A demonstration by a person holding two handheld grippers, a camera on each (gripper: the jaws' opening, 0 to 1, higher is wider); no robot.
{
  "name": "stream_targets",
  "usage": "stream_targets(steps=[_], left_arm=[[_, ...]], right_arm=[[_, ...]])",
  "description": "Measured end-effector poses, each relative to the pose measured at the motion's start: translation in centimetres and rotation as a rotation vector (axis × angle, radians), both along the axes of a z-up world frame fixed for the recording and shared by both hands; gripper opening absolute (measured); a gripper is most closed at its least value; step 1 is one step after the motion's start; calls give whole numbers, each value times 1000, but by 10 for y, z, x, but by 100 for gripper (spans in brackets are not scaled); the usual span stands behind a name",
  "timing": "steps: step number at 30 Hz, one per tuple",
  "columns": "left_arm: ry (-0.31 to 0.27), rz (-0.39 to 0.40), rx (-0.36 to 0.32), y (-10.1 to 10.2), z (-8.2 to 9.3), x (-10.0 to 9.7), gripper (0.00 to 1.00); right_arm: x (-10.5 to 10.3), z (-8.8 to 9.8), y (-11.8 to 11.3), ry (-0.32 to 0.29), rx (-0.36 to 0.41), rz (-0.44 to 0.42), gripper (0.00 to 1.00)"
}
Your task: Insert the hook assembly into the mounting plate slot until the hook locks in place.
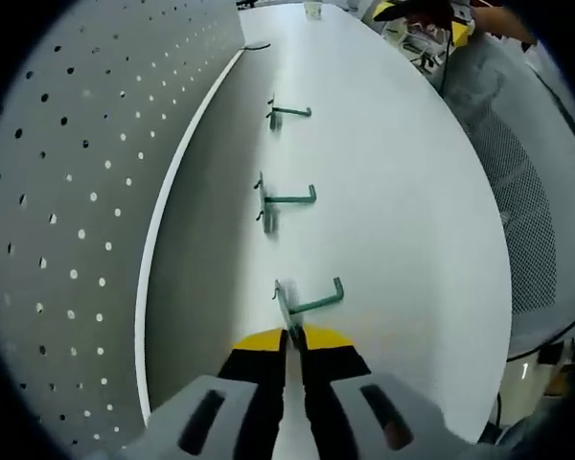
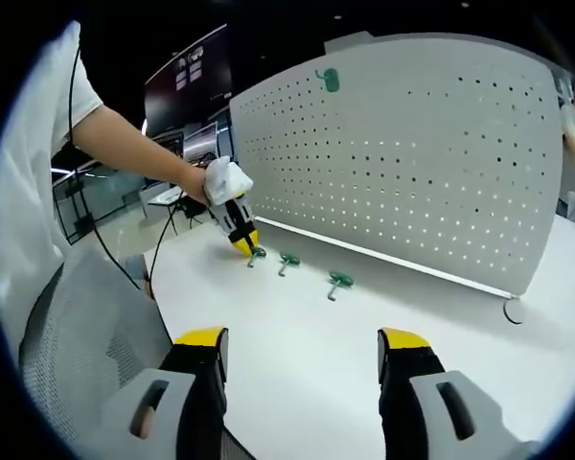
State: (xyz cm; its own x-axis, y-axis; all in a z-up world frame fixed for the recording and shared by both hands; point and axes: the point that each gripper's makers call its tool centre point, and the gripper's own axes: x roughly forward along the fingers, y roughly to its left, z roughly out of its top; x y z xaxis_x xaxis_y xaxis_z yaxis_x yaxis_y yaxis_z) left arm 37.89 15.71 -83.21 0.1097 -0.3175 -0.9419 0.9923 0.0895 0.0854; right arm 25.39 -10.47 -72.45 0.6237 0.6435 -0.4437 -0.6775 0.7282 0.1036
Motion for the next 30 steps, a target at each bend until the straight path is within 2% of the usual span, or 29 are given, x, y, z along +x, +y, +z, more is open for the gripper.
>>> stream_targets(steps=[5, 22, 24, 27, 30], left_arm=[[-17, 21, 7, 1, 0, 2, 3], [-60, -5, 16, 1, 1, 2, 1], [-60, 6, 4, 0, 1, 1, 1], [-93, -2, 2, 2, 1, 2, 1], [-113, 16, -35, -2, 7, 4, 1]], right_arm=[[0, 0, 0, -1, 2, -1, 62], [0, 1, 1, -10, -2, 7, 62], [1, 2, 1, -12, 1, 5, 62], [0, 3, 1, -13, 4, 5, 61], [1, 8, 0, -26, 16, -3, 61]])
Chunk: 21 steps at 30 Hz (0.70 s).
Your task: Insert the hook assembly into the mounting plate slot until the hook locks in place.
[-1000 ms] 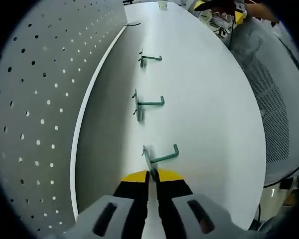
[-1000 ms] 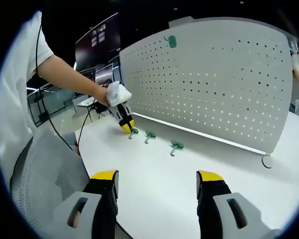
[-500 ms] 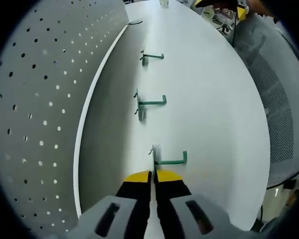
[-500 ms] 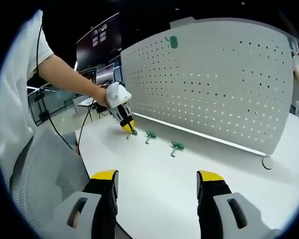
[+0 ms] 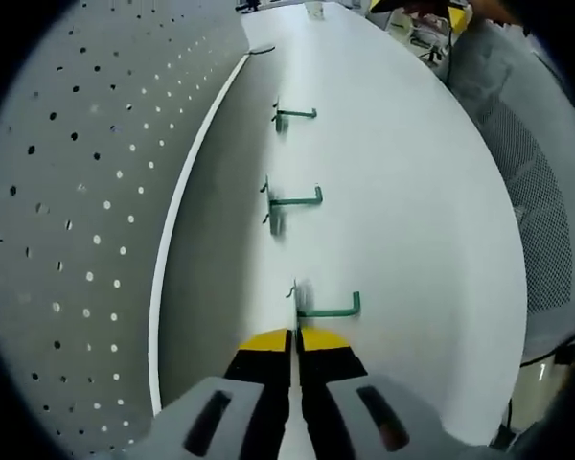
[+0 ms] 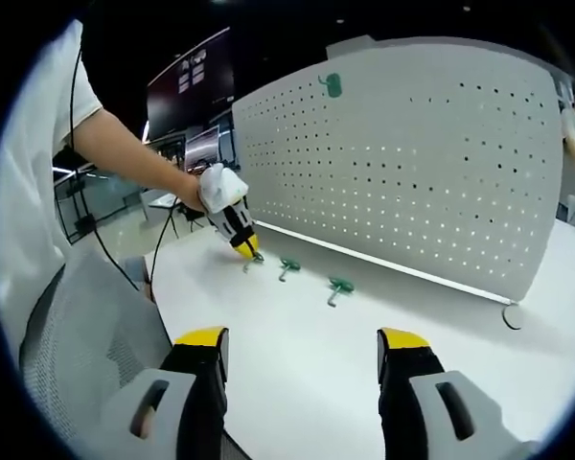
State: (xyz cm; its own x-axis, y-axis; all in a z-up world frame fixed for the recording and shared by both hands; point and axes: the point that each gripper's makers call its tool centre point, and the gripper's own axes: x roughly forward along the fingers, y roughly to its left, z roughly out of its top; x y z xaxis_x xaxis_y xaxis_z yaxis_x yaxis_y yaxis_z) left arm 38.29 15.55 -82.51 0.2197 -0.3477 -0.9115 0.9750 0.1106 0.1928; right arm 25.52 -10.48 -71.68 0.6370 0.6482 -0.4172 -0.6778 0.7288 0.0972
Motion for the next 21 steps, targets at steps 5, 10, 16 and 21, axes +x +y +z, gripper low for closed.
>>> stream_targets(steps=[5, 10, 16, 21], left_arm=[[-5, 23, -53, -5, 9, 1, 1], [-20, 31, -89, -11, 15, 0, 1], [-45, 52, -155, -20, 30, 1, 1], [-53, 82, -196, -21, 37, 3, 1]], right_arm=[[1, 2, -1, -5, 11, -7, 61], [1, 1, 0, -10, 5, -2, 61], [2, -1, -2, -2, -3, -7, 62], [1, -2, -1, -1, -13, 0, 62]])
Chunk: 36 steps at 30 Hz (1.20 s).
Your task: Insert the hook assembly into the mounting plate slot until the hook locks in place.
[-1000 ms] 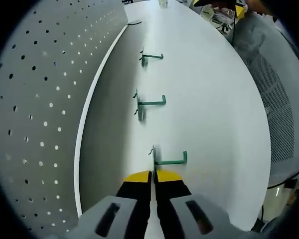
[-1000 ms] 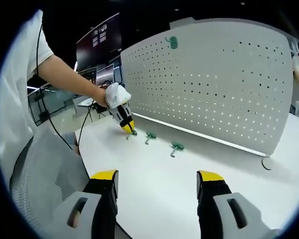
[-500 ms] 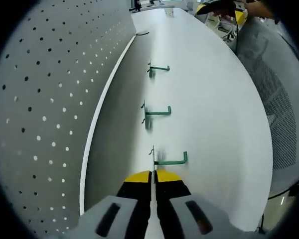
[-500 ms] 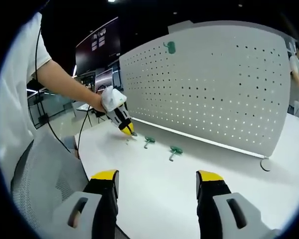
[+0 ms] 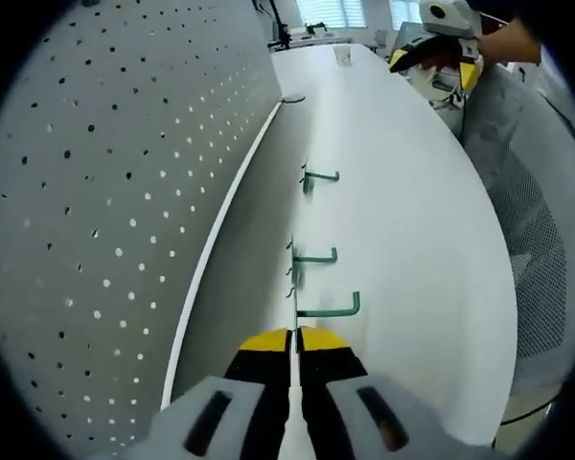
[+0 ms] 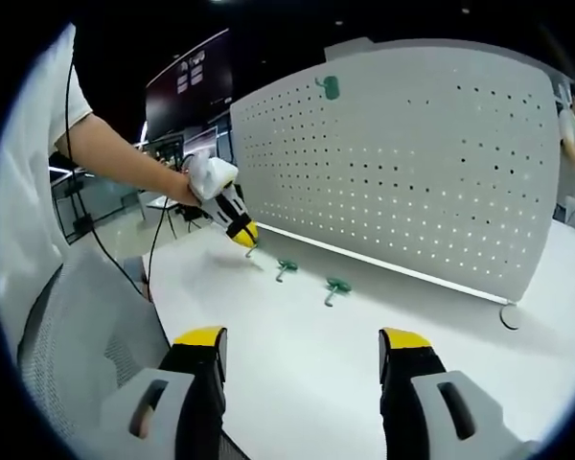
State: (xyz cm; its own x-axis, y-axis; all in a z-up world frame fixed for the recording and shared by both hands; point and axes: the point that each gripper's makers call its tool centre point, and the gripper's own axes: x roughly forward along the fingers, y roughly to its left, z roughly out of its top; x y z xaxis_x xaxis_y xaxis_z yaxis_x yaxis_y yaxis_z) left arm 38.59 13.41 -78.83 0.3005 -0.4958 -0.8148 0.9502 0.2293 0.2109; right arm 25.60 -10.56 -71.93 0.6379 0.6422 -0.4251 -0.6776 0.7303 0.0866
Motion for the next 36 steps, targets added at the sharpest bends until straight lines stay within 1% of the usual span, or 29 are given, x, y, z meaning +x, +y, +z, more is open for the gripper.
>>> stream_targets(steps=[2, 3, 8, 9, 16, 17, 18, 20, 23, 25, 26, 27, 29, 31, 33, 35, 36], left_arm=[[-1, 12, -27, -2, 5, 0, 1], [-12, 10, -32, -3, 7, 0, 1], [-28, 29, -60, -3, 12, 1, 1], [-24, 47, -77, -4, 13, 1, 1], [-43, 85, -139, -7, 22, 0, 1], [-42, 89, -146, -8, 23, -1, 1], [-46, 88, -169, -12, 26, -3, 1], [-59, 86, -175, -13, 27, -5, 1], [-77, 96, -213, -19, 32, -8, 1], [-86, 120, -237, -20, 35, -7, 1], [-77, 138, -259, -21, 37, -7, 1], [-83, 147, -279, -22, 40, -7, 1], [-79, 153, -293, -23, 43, -9, 1], [-99, 155, -311, -24, 45, -10, 1], [-81, 203, -363, -26, 49, -11, 1], [-106, 198, -375, -26, 51, -11, 1], [-106, 201, -380, -27, 53, -13, 1]], right_arm=[[0, -1, 0, 2, 1, 2, 62], [0, -1, 0, 3, -1, 3, 62], [-1, 0, 1, 2, -3, 2, 63], [0, 0, 0, 0, -3, 2, 63], [0, -1, 0, -3, -6, 3, 63], [0, -1, 0, -3, -8, 4, 63], [0, -1, 0, -3, -8, 3, 63], [0, 1, 1, -6, 0, 2, 63], [-1, 1, 2, -8, -5, 8, 63], [0, 2, 2, -11, -3, 8, 63], [-1, 2, 2, -11, -3, 8, 63], [0, 2, 2, -11, -1, 7, 63], [0, 3, 2, -14, 2, 5, 63], [0, 3, 1, -15, 2, 5, 63], [0, 3, 1, -16, 3, 4, 63], [0, 4, 1, -18, 3, 4, 63], [0, 4, 2, -19, 4, 5, 63]])
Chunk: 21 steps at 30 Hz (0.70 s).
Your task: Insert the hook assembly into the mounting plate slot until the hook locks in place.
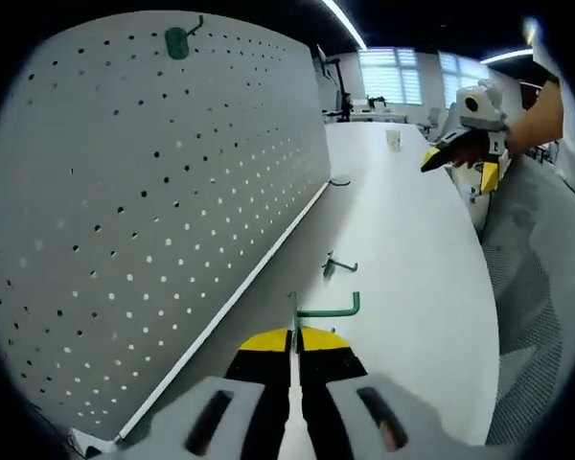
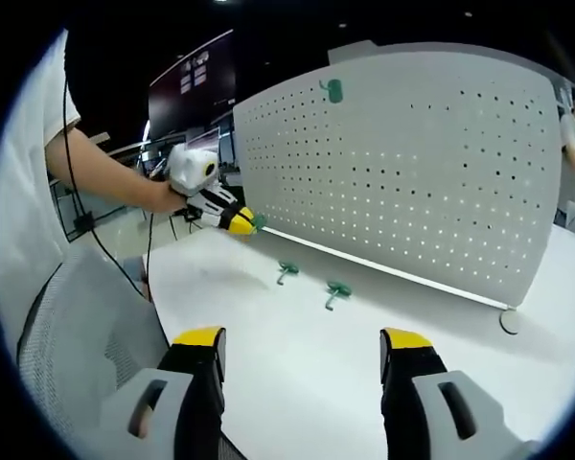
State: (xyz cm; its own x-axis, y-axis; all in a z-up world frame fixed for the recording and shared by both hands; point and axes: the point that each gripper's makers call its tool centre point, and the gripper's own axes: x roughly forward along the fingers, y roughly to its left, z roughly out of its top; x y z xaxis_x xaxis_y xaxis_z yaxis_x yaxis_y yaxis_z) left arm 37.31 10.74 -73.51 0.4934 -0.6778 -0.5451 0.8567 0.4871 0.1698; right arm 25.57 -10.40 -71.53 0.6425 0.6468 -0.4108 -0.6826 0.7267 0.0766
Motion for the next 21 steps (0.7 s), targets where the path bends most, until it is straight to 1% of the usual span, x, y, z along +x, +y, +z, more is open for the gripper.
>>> stream_targets(steps=[3, 6, 8, 11, 17, 21], left_arm=[[-13, 23, -37, -2, 7, -1, 1], [-27, 34, -57, -3, 12, -3, 1], [-14, 60, -98, -5, 16, -4, 1], [-28, 74, -117, -5, 21, -5, 1], [-53, 105, -177, -10, 33, -10, 1], [-73, 123, -227, -15, 44, -15, 1]], right_arm=[[0, 0, 1, -1, 1, 2, 63], [0, 0, 1, -2, 0, 4, 63], [0, 0, 1, -4, -1, 4, 63], [1, 1, -1, -6, 4, -1, 63], [1, 1, 0, -7, 4, 0, 64], [1, 1, 0, -8, 5, 1, 64]])
